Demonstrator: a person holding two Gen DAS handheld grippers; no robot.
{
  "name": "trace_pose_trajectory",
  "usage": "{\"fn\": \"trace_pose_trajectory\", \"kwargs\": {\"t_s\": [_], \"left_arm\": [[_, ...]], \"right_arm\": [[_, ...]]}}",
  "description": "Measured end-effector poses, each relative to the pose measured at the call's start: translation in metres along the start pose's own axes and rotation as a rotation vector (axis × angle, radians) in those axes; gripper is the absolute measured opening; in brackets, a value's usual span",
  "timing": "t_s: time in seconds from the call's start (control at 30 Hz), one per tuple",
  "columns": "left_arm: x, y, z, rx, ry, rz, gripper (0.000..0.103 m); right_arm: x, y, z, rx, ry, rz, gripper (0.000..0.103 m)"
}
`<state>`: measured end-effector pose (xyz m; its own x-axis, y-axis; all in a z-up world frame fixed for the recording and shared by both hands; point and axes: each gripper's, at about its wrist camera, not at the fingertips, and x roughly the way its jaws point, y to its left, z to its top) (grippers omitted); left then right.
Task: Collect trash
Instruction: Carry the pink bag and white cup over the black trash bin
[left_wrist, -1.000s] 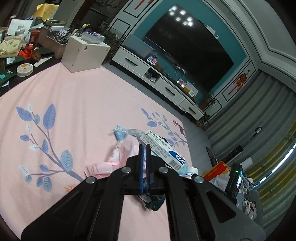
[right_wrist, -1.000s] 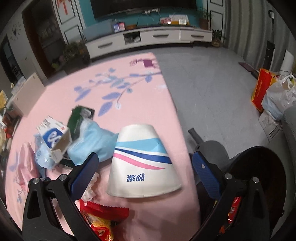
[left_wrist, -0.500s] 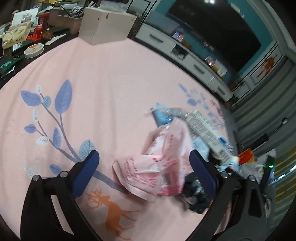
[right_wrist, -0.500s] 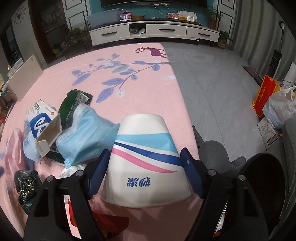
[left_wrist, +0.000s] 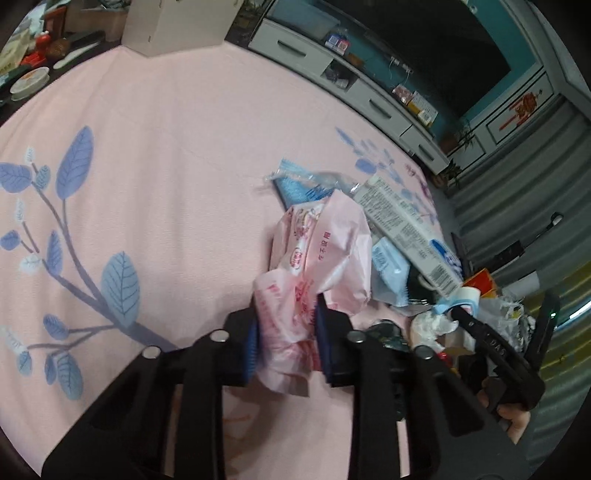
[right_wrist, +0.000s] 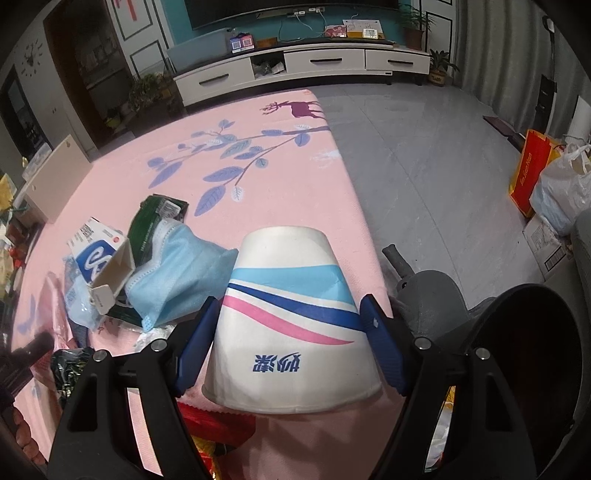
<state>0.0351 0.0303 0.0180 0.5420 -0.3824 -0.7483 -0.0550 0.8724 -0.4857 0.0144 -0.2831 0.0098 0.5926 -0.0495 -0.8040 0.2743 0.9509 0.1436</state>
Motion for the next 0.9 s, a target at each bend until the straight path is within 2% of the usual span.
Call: {"fn": "trace_pose_trajectory", "kwargs": {"t_s": [0.23,0.4,0.53,0.7,0.9], "left_arm": [[-0.055,-0.025,-0.008,0.063,-0.136,-0.082,0.025],[-0.081,-0.049,-0.018,0.120,-0.186,-0.135,0.025],[-0.094,-0.082,-0.028,0.182,-0.210,-0.205,0.025],[-0.098,-0.134,-0.048,0.270,-0.191,-0.281,0.025],[-0.080,-0.196,-0.076,0.363,-0.124,-0.326,0.025]], "right_arm": [[-0.040,-0.010,-0.003,0.045,-0.086,0.043,0.076],[-0.085,-0.018,-0.011,0.074,-0.186,0.068,0.076],[-0.134,-0.032,-0.018,0.096,-0.286,0.074,0.076],[-0.179,-0.066,-0.037,0.168,-0.381,0.031,0.076],[-0.199,-0.123,-0.047,0.284,-0.431,-0.030,0.076]]}}
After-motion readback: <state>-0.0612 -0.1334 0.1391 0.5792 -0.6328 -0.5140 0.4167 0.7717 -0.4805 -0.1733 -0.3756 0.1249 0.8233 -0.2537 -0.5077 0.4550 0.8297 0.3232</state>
